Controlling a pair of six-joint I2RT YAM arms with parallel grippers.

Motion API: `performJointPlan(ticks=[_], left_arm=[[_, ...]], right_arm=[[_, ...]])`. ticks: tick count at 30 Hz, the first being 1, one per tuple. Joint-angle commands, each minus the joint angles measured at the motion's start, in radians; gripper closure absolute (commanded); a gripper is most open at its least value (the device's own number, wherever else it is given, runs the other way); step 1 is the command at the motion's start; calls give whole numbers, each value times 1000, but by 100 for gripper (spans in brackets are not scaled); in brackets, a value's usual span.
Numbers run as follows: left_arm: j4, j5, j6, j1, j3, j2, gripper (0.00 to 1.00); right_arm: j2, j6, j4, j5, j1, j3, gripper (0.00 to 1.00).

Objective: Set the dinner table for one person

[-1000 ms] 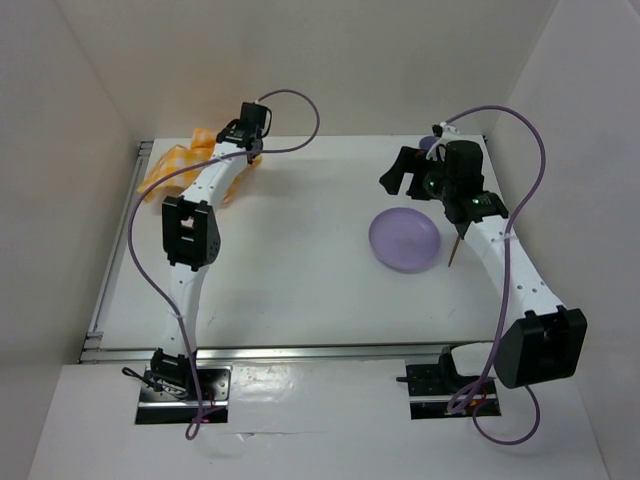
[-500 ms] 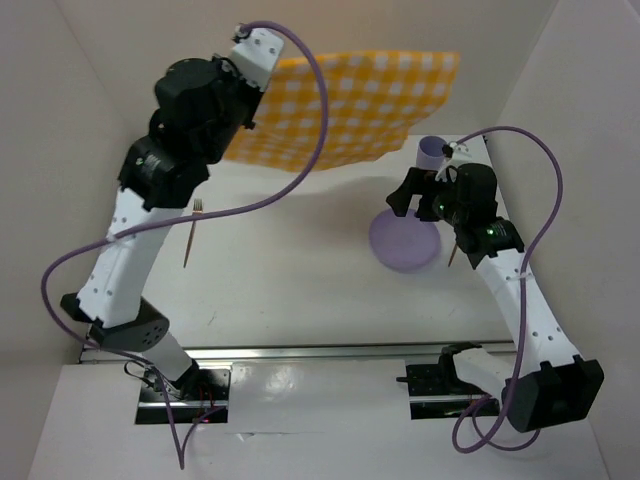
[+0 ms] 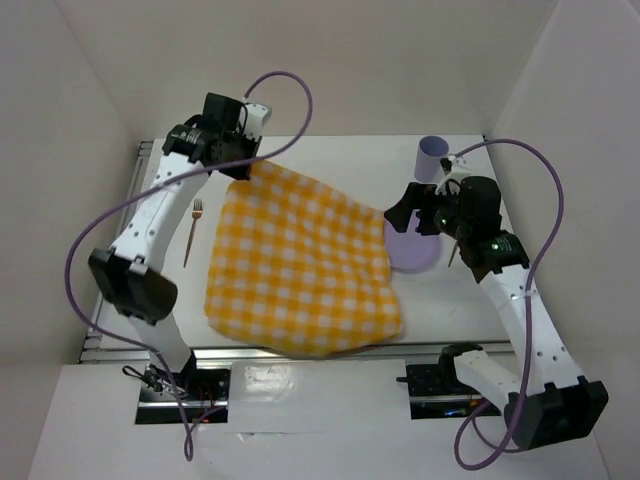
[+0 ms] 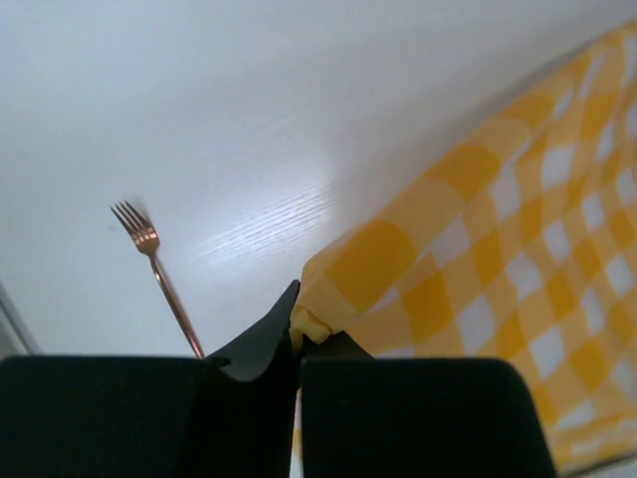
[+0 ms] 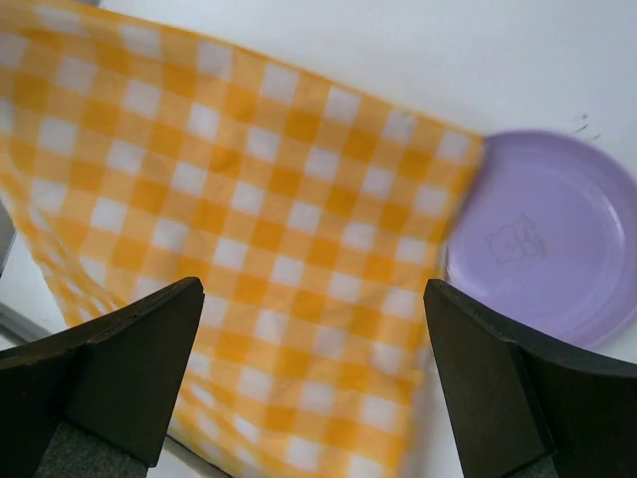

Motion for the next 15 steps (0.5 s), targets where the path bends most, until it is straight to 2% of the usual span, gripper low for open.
performJointPlan(ticks=[1,3,4,6,8,12,15], left_arm=[[-7,172,-125,193,-24,173,100],[21,225,-145,300,-24,276,100],[21,261,-146,327,23,383,100],[3,355,-158,362,74,480,100],[3,346,-158,372,136,578,100],[24,334,-158,372,146,621,100],[64,334,-158,372,97,600,100]], right_arm=[[74,5,2,-51,8,-19,0],[114,5,2,-51,8,-30,0],[123,5,2,-51,8,-39,0],[143,5,2,-41,8,-48,0],[182,5,2,-41,17,-48,0],[263,5,16,-39,28,-39,0],[333,5,69,7,95,-7,0]])
